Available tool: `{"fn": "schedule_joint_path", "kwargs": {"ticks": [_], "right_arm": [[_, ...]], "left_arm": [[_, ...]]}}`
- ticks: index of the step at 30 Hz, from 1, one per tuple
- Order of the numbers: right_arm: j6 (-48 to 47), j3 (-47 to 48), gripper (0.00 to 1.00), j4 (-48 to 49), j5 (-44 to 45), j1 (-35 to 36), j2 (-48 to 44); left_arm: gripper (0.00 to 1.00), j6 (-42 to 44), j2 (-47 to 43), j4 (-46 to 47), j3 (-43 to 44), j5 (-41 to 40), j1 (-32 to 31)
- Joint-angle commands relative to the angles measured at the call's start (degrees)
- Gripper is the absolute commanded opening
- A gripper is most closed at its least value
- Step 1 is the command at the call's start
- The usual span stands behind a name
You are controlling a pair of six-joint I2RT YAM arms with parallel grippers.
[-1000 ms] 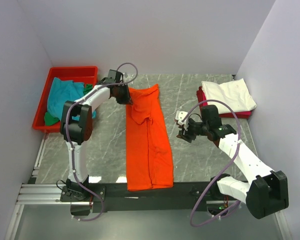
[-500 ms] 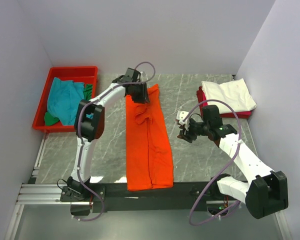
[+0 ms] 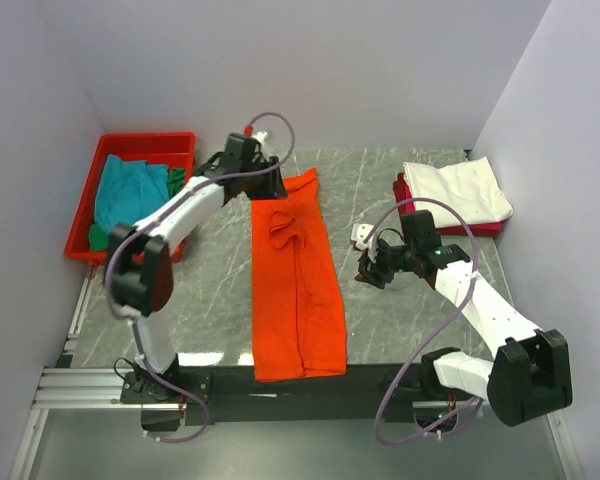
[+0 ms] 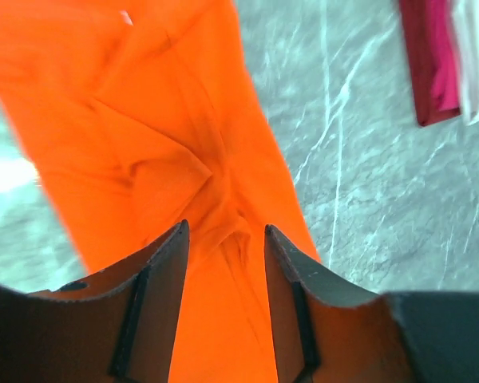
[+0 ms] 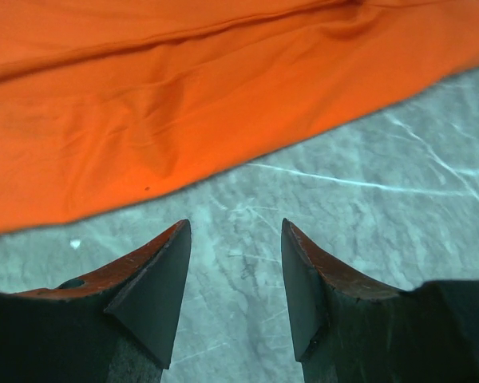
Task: Fold and stack the t-shirts
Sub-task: Fold the tshirt
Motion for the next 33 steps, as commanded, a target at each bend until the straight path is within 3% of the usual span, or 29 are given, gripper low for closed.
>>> {"fn": "schedule_joint_path", "kwargs": {"ticks": [1,4,6,8,11,13,16,19,23,27,33], "right_arm": [[-8.87,3.88,0.56,-6.43,-4.42,-0.15,1.93],[-29.14,4.85,0.58,-21.98,-8.91,1.95,3.96],[-33.44,2.94,0.62,-26.58,-6.99,7.39,3.88],[-30.3,0.21,0.64,-22.4,-3.48,16.57,2.39],[-21.7,-6.03,0.67,-13.88,4.08,26.89,-2.62],[-16.35,-8.24,0.68,-11.83,6.98,35.07,-4.91],[-9.32,-10.26,0.68,-8.05,11.98,44.03,-5.71],[-4.73,-12.46,0.68,-4.53,15.86,50.88,-5.1],[-3.13,-12.81,0.67,-1.46,20.69,53.2,-2.72],[-1.99,-13.07,0.67,0.48,21.85,54.95,0.61],[-1.55,-13.6,0.67,2.15,23.53,55.75,2.73]], "left_arm": [[0.48,4.89,-9.08,5.87,-7.15,-2.16,0.72],[0.58,10.33,-18.47,9.63,-16.81,0.56,0.54],[0.73,16.12,-27.52,12.1,-24.61,2.49,-0.77],[0.85,21.06,-35.7,14.48,-29.38,8.52,-2.09],[0.91,31.61,-44.41,14.67,-38.08,15.4,-2.79],[0.96,36.61,-51.15,17.02,-45.11,14.62,-5.16],[0.96,42.17,-59.16,19.32,-52.42,15.77,-10.17],[0.95,49.89,-66.02,14.42,-56.29,18.22,-16.23],[0.94,56.06,-73.25,10.01,-61.12,16.65,-26.67],[0.96,54.93,-73.88,9.22,-64.38,12.09,-34.77],[0.99,56.58,-67.11,4.47,-64.03,2.95,-45.95]]}}
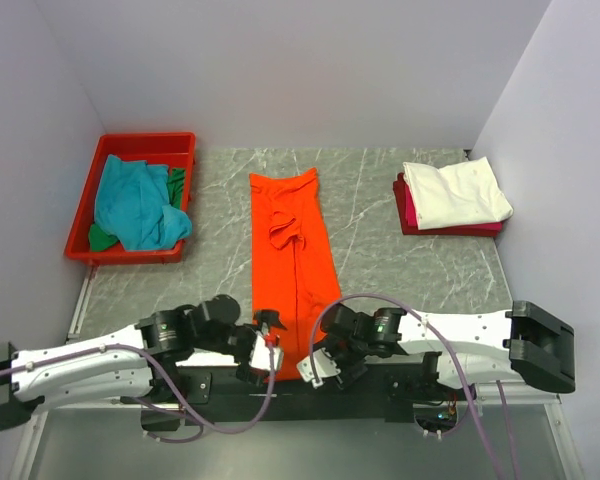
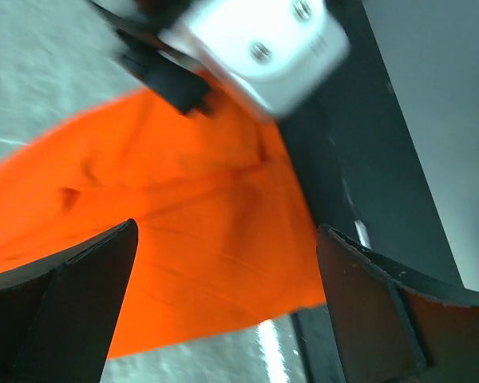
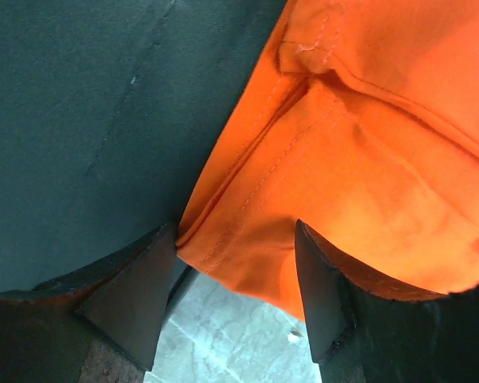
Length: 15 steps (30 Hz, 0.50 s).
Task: Fold and stack the t-shirts
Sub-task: Fold the tshirt
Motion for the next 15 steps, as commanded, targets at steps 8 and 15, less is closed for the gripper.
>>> {"fn": "schedule_joint_path", "kwargs": {"ticks": [8,15], "right_arm": [[0.24,-0.95,0.67,2.63,3.11,3.96,1.78],[0.41,-2.0,0.56,2.64,6.01,4.23,0.64]], "left_arm": [[0.97,1.46,7.4,-0.02,-1.86,-7.31,-8.85],[0.87,-1.35,16.55,4.02,-1.86,-11.45,-11.59]]}}
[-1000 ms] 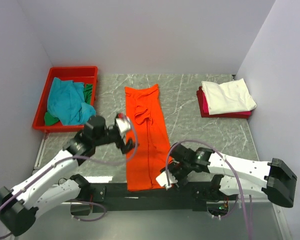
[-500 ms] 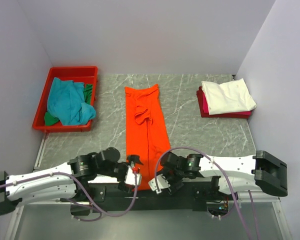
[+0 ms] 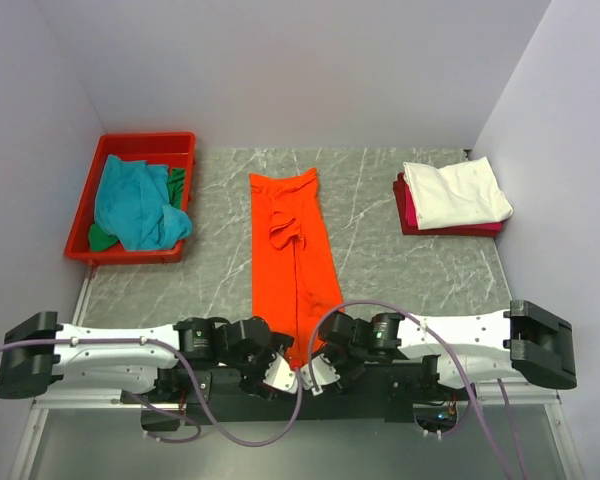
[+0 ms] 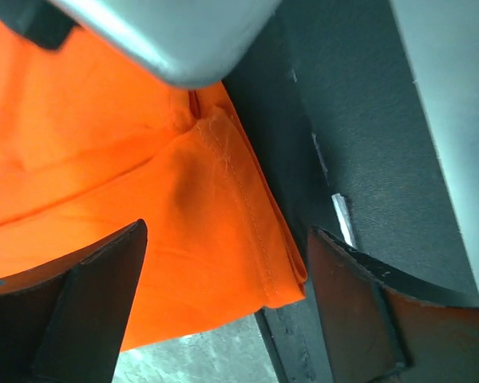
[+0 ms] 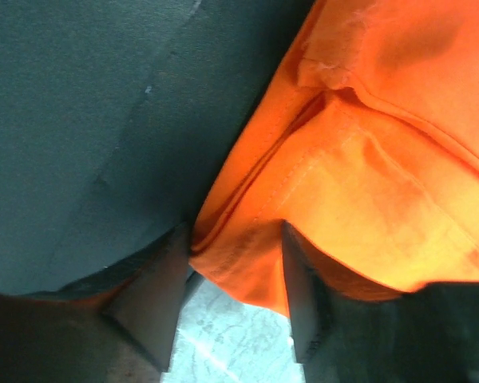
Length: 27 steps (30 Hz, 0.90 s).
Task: Fold and stack the t-shirts
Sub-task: Fold the tshirt
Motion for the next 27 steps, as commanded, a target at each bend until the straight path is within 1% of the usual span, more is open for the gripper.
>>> {"fn": "schedule_joint_path", "kwargs": {"ticks": [1,3,4,5,9,10,13,15,17,18,19,24,25,27], "right_arm": [[-0.09,-1.68,0.52,1.24,2.91,0.6,0.2],[-0.09,-1.76,0.48,0.88,3.09,0.6,-0.33],[-0.17,-1.68,0.44,0.54,3.09,0.51,-0.42],[-0.09,-1.59,0.42,0.36,3.09,0.51,-0.42],[0.26,-1.24,0.32,-0.26,2.91,0.51,-0.59],[0.26,-1.24,0.28,-0.43,2.91,0.51,-0.77],[0.26,-1.41,0.26,-0.52,3.09,0.42,-1.47],[0.26,-1.5,0.25,-0.43,3.09,0.34,-1.82],[0.26,-1.59,0.17,-0.35,3.35,0.34,-2.17],[0.26,-1.68,0.14,-0.26,3.44,0.34,-2.18],[0.18,-1.68,0.09,-0.35,3.44,0.25,-2.44],[-1.4,-2.38,0.04,-1.22,3.44,-1.86,-5.07],[-1.75,-2.73,0.02,-1.66,3.35,-2.47,-6.21],[-2.98,-3.08,0.0,-2.36,3.18,-3.18,-7.18]], "left_arm": [[0.86,-1.83,2.45,4.31,-0.39,-2.99,-1.56],[0.84,-2.27,3.51,4.84,-0.66,-5.01,-1.92],[0.81,-2.36,4.39,5.19,-0.57,-5.54,-2.27],[0.77,-2.71,4.92,5.54,-0.57,-6.85,-2.36],[0.76,-4.38,7.73,7.21,-0.83,-7.92,-3.23],[0.75,-4.38,8.69,7.47,-1.01,-8.01,-3.67],[0.75,-4.29,10.19,7.83,-1.1,-8.8,-4.2],[0.72,-4.47,10.63,8.35,-1.45,-9.41,-4.55],[0.71,-4.3,11.07,8.27,-1.71,-9.5,-4.82],[0.71,-4.21,11.16,8.18,-1.71,-9.59,-4.9],[0.71,-4.21,11.16,8.09,-1.71,-9.42,-4.91],[0.7,-3.94,10.29,7.83,-1.63,-8.71,-4.91],[0.72,-3.86,10.11,7.39,-1.54,-8.19,-4.91],[0.73,-3.59,10.11,7.3,-1.36,-8.01,-4.91]]}}
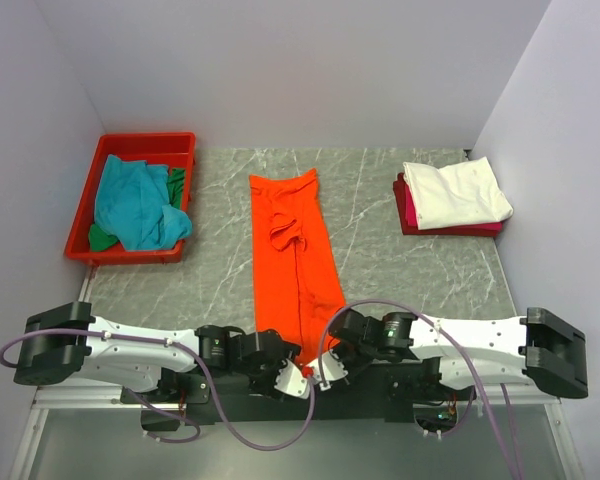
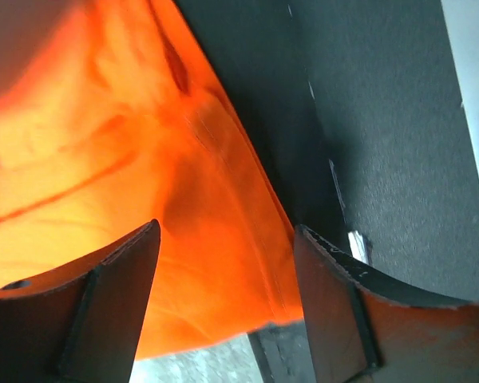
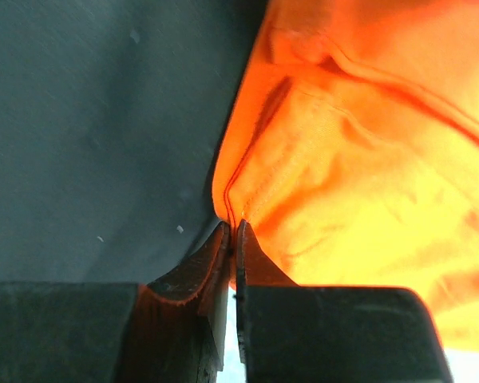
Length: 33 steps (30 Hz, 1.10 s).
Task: Fold and stack the t-shirts
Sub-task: Fold the tshirt
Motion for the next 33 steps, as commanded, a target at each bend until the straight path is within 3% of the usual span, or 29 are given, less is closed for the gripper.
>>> {"fn": "schedule_joint_path", "kwargs": {"ticks": [1,9,14,20,21,22,23,26,33], "right_arm": [[-3.23,-0.96,0.0,-0.79,2.08,-1.58,-2.73],[-5.96,-2.02,0.0,-1.15,0.94,-3.87,-4.66],[-6.22,-1.93,0.0,-1.67,-0.2,-5.36,-5.8],[-6.31,-1.67,0.0,-2.11,-1.08,-5.98,-7.21],[-6.31,-1.67,0.0,-2.12,-1.26,-5.89,-7.21],[-6.22,-1.58,0.0,-2.03,-1.26,-5.98,-7.39],[-6.13,-1.49,0.0,-2.03,-1.34,-5.98,-7.47],[-5.7,-1.4,0.0,-1.85,-1.52,-6.59,-8.18],[-2.53,1.76,0.0,-1.41,-5.03,-13.43,-9.93]], "left_arm": [[0.74,-0.07,0.03,-2.05,-0.4,0.14,-0.23],[0.73,-0.25,1.77,-2.4,0.13,-0.38,-0.23],[0.61,-0.25,3.81,-2.32,0.3,-0.99,-0.58],[0.28,-0.34,5.13,-2.32,0.39,-2.23,-0.58],[0.21,-0.34,5.48,-2.14,0.48,-2.14,-0.58],[0.06,-0.34,5.66,-1.88,0.39,-2.05,-0.58],[0.0,-0.42,5.83,-1.79,0.3,-2.14,-0.67],[0.0,-0.42,5.4,-1.7,0.39,-2.49,-0.75],[0.0,-1.48,-5.75,-0.3,-0.66,-2.84,2.58]]}}
